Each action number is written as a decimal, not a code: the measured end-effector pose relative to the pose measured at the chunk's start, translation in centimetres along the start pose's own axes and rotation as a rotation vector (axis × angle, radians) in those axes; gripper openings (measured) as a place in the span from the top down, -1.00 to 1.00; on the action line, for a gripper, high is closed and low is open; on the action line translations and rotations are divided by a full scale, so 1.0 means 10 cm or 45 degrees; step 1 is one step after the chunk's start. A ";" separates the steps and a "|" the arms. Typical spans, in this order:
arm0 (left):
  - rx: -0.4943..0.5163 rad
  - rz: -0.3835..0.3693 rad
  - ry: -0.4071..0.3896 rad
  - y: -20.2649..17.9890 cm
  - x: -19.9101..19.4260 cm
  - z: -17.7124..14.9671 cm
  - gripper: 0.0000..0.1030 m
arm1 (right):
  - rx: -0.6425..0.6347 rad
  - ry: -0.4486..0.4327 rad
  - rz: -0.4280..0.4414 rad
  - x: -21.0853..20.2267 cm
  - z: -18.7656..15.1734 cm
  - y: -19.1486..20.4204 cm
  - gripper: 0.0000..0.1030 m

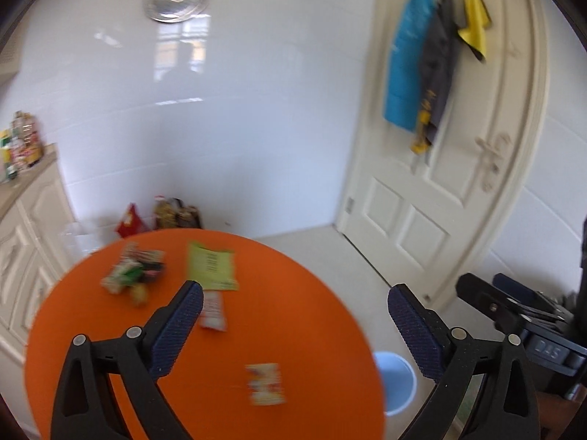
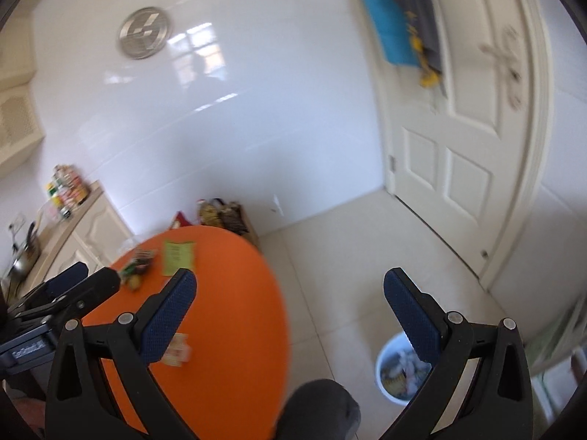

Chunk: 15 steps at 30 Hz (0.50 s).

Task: Collect trash
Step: 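Move both tools back to the orange table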

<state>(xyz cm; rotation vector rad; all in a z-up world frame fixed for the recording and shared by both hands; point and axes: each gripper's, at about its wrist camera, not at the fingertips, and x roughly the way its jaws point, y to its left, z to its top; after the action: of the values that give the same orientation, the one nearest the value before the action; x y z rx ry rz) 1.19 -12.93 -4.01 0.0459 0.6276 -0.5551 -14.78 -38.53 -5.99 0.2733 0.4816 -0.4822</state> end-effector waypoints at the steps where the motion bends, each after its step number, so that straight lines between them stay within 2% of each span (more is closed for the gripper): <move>1: -0.009 0.019 -0.013 0.05 -0.09 -0.04 -0.94 | -0.025 -0.009 0.012 -0.01 0.01 0.11 -1.00; 8: -0.116 0.190 -0.112 0.62 -0.90 -0.37 -0.95 | -0.190 -0.063 0.119 -0.05 0.07 1.01 -1.00; 15: -0.206 0.331 -0.155 0.86 -1.37 -0.67 -0.96 | -0.315 -0.097 0.212 -0.09 0.05 1.64 -1.00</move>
<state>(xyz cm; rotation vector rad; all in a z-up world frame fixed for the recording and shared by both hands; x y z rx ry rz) -7.25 2.37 -2.69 -0.0576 0.5357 -0.2528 -7.05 -24.37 -2.88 0.0559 0.4348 -0.2665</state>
